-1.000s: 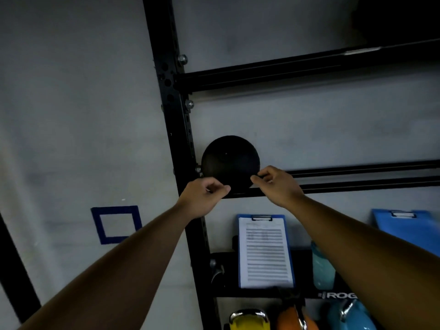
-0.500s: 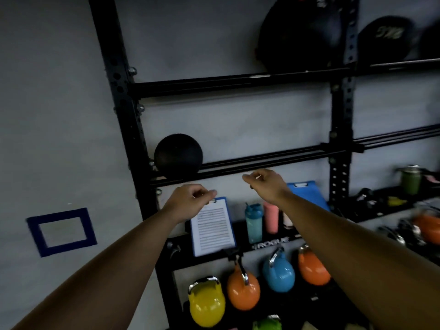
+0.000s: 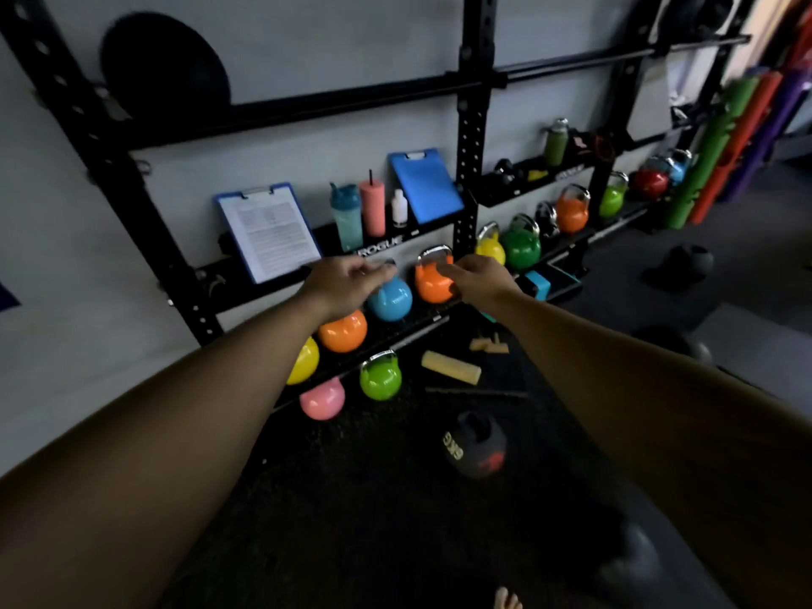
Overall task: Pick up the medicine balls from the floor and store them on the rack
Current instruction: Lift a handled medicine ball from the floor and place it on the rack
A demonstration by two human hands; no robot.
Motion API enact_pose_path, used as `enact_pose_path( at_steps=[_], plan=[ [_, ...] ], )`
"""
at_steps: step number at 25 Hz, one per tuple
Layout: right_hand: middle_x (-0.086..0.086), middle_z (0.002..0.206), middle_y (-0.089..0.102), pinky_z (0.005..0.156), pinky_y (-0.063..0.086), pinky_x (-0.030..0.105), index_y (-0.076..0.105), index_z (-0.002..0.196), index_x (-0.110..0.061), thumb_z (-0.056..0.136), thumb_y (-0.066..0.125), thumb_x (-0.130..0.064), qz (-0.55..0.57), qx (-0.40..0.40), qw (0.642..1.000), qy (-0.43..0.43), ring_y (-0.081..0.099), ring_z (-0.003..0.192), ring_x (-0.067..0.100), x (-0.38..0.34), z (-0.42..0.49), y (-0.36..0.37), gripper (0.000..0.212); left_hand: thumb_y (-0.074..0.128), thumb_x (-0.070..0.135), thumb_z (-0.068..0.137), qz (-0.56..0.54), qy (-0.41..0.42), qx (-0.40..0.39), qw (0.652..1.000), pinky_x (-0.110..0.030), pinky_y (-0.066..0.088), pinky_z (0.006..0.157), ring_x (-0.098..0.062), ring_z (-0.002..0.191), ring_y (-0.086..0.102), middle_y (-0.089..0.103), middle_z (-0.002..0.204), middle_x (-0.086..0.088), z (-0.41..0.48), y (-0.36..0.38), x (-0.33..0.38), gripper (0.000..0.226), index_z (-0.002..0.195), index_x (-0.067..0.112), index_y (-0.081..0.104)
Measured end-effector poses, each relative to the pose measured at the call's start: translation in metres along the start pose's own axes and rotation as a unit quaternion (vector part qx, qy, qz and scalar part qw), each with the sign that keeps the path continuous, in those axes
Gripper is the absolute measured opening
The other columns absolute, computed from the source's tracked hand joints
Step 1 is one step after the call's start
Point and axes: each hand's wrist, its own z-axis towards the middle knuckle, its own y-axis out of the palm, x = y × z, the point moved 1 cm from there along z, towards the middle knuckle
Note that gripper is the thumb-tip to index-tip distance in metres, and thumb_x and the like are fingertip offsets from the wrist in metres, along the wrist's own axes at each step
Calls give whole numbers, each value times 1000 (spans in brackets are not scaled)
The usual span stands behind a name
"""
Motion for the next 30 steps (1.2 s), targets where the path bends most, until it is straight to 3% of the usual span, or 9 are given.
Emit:
enact_pose_path(
  at_steps=[2, 5, 8, 12, 18, 24, 26, 28, 30],
  plan=[
    [3, 84, 72, 63, 42, 28, 70, 82, -24, 89, 68, -59, -29, -4, 999, 13, 65, 79, 22, 15, -14, -13, 36, 74, 64, 84, 9, 10, -15, 1000, -26, 45, 67, -2, 68, 66, 72, 71, 12, -6, 16, 6, 40, 75, 26, 73],
    [12, 96, 74, 72, 48, 37, 72, 93, -11, 90, 64, -61, -82, -7, 996, 40, 67, 90, 31, 47, -21, -27, 51, 62, 83, 62, 43, 4, -56, 998, -30, 46, 75, -17, 81, 66, 72, 82, 3, -10, 49, 0, 52, 77, 34, 71],
    [14, 94, 74, 74, 52, 39, 74, 100, -8, 89, 62, -65, -89, -12, 993, 80, 69, 88, 32, 93, -24, -38, 59, 69, 77, 72, 59, -11, -98, 993, -23, 45, 70, -15, 85, 67, 74, 90, 6, -5, 88, -16, 45, 84, 34, 72],
    [5, 76, 66, 55, 39, 32, 68, 75, -22, 91, 58, -66, -103, -38, 986, 122, 64, 72, 26, 161, -6, -49, 48, 75, 65, 84, 64, -28, -124, 990, -21, 41, 63, 2, 73, 60, 68, 81, 15, 31, 141, -29, 33, 82, 33, 71],
    [2, 77, 66, 56, 39, 32, 67, 80, -23, 88, 58, -68, -81, -50, 981, 168, 62, 69, 21, 265, 86, -63, 47, 68, 73, 67, 54, -86, -145, 984, -31, 47, 74, -13, 81, 65, 69, 83, 10, 125, 226, -41, 48, 88, 29, 74],
    [-11, 43, 50, 49, 33, 31, 53, 50, -28, 86, 56, -71, -112, -169, 953, 224, 48, 40, 7, 384, 176, -28, 56, 66, 77, 65, 40, -187, -185, 964, -21, 44, 67, 3, 85, 65, 71, 87, 19, 202, 327, -103, 48, 86, 34, 73],
    [-12, 53, 58, 53, 41, 33, 59, 59, -31, 84, 58, -72, -113, -183, 946, 243, 56, 50, 9, 417, 194, -8, 49, 64, 78, 65, 34, -206, -203, 957, -20, 44, 69, 5, 84, 64, 71, 86, 20, 218, 356, -131, 51, 89, 34, 74],
    [-8, 76, 67, 64, 50, 34, 62, 76, -32, 85, 60, -71, -118, -207, 935, 261, 63, 71, 13, 454, 217, 26, 40, 65, 78, 68, 40, -212, -243, 946, -25, 49, 78, 1, 89, 65, 70, 90, 20, 240, 391, -167, 54, 98, 34, 73],
    [-8, 87, 67, 69, 50, 34, 63, 86, -33, 86, 61, -70, -124, -229, 927, 269, 62, 80, 12, 492, 246, 62, 36, 68, 77, 77, 53, -209, -279, 936, -27, 48, 81, 0, 92, 64, 66, 95, 21, 270, 428, -206, 50, 109, 38, 69]
  ],
)
